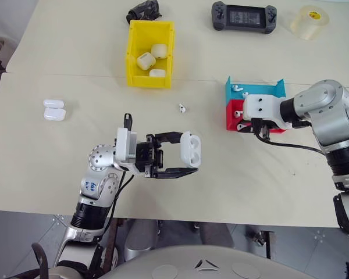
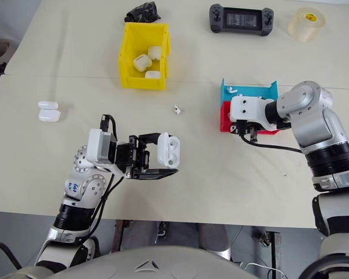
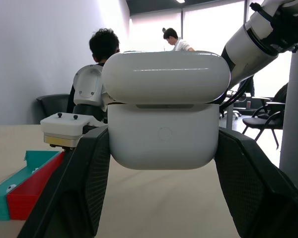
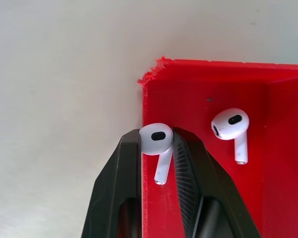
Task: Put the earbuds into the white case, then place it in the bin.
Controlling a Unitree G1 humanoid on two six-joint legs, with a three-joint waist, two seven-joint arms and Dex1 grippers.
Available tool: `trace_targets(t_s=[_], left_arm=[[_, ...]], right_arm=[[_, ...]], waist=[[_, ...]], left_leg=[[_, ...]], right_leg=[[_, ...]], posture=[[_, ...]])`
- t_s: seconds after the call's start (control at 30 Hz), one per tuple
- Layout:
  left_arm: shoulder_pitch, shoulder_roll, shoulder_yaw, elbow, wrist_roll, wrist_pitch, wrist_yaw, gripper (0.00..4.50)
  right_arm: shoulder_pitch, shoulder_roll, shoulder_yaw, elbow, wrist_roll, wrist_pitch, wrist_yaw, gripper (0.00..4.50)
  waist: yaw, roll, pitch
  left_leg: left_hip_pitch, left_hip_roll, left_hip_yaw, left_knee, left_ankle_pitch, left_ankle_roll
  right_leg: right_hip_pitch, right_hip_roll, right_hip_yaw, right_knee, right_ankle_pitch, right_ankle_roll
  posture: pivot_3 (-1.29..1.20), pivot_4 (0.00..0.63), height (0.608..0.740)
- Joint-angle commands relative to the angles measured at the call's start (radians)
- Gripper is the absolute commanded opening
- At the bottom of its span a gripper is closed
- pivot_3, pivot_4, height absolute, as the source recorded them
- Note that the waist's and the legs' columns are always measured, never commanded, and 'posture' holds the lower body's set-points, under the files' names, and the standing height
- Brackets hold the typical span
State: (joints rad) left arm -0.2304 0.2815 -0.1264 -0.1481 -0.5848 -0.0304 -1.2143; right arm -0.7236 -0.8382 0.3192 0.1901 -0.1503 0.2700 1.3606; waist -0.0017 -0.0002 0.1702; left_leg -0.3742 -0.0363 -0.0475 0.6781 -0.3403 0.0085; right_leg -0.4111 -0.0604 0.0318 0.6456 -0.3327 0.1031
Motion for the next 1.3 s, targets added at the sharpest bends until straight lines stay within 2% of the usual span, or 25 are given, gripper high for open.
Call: trace_targets(t_s=[0.03, 0.17, 0.3, 0.47, 0.57, 0.7, 0.8, 0.97, 1.3], left_arm=[[-0.01, 0.004, 0.018, -0.013, -0.017, -0.018, -0.012, 2.77], [-0.007, 0.013, 0.031, -0.009, -0.036, -0.015, -0.039, 2.77], [-0.011, 0.019, 0.04, 0.004, -0.053, 0.014, -0.052, 2.77], [-0.03, 0.006, 0.048, 0.017, -0.067, 0.031, -0.051, 2.77], [-0.041, 0.002, 0.053, 0.017, -0.073, 0.046, -0.044, 2.77], [-0.05, 0.002, 0.069, 0.012, -0.089, 0.064, -0.039, 2.77], [-0.054, 0.006, 0.08, 0.003, -0.099, 0.081, -0.035, 2.77], [-0.064, 0.005, 0.096, -0.011, -0.121, 0.106, -0.023, 2.77], [-0.085, -0.008, 0.087, -0.016, -0.127, 0.139, -0.006, 2.77]], right_arm=[[0.021, -0.019, -0.072, -0.088, 0.086, 0.069, 0.023, 0.52], [0.081, -0.018, -0.201, -0.203, 0.244, 0.189, 0.018, 0.52], [0.176, 0.046, -0.345, -0.291, 0.414, 0.172, -0.028, 0.52], [0.289, 0.237, -0.493, -0.45, 0.66, 0.192, -0.165, 0.52], [0.373, 0.396, -0.54, -0.57, 0.823, 0.169, -0.266, 0.52], [0.439, 0.514, -0.53, -0.666, 0.9, 0.155, -0.396, 0.52], [0.486, 0.563, -0.5, -0.72, 0.921, 0.131, -0.452, 0.52], [0.528, 0.581, -0.446, -0.768, 0.936, 0.103, -0.484, 0.52], [0.589, 0.58, -0.311, -0.779, 0.863, -0.011, -0.468, 0.52]], waist=[[0.001, 0.0, 0.0], [0.002, 0.0, 0.0], [0.003, 0.0, 0.0], [0.001, 0.0, 0.0], [0.001, 0.0, 0.0], [0.001, 0.0, 0.0], [0.0, 0.0, 0.0], [0.0, 0.0, 0.0], [-0.002, 0.0, 0.0]], left_leg=[[0.0, 0.0, 0.0, 0.0, 0.0, 0.0], [0.0, 0.0, 0.0, 0.0, 0.0, 0.0], [0.0, 0.0, -0.001, 0.0, 0.0, 0.0], [0.0, 0.0, -0.001, 0.0, 0.0, 0.0], [0.0, 0.0, -0.001, 0.0, 0.0, 0.0], [0.0, 0.0, -0.001, 0.0, 0.0, 0.0], [0.0, 0.0, -0.001, 0.0, 0.0, 0.0], [0.0, 0.0, -0.001, 0.0, 0.0, 0.0], [0.0, 0.0, -0.001, -0.001, 0.0, 0.0]], right_leg=[[0.0, 0.0, 0.0, 0.0, 0.0, 0.0], [0.0, 0.0, 0.0, 0.0, 0.0, 0.0], [0.0, 0.0, 0.0, 0.0, 0.0, 0.0], [0.0, 0.0, 0.0, 0.0, 0.0, 0.0], [0.0, 0.0, 0.0, 0.001, 0.0, 0.0], [0.0, 0.0, 0.0, 0.001, 0.0, 0.0], [0.0, 0.0, 0.0, 0.001, 0.0, 0.0], [0.0, 0.0, 0.0, 0.001, 0.0, 0.0], [0.0, 0.0, 0.0, 0.001, 0.0, 0.0]], posture=[[0.0, 0.15, 0.74], [0.0, 0.15, 0.74], [0.0, 0.15, 0.74], [0.0, 0.15, 0.74], [0.0, 0.15, 0.74], [0.0, 0.15, 0.74], [0.0, 0.15, 0.74], [0.0, 0.15, 0.74], [0.0, 0.15, 0.74]])
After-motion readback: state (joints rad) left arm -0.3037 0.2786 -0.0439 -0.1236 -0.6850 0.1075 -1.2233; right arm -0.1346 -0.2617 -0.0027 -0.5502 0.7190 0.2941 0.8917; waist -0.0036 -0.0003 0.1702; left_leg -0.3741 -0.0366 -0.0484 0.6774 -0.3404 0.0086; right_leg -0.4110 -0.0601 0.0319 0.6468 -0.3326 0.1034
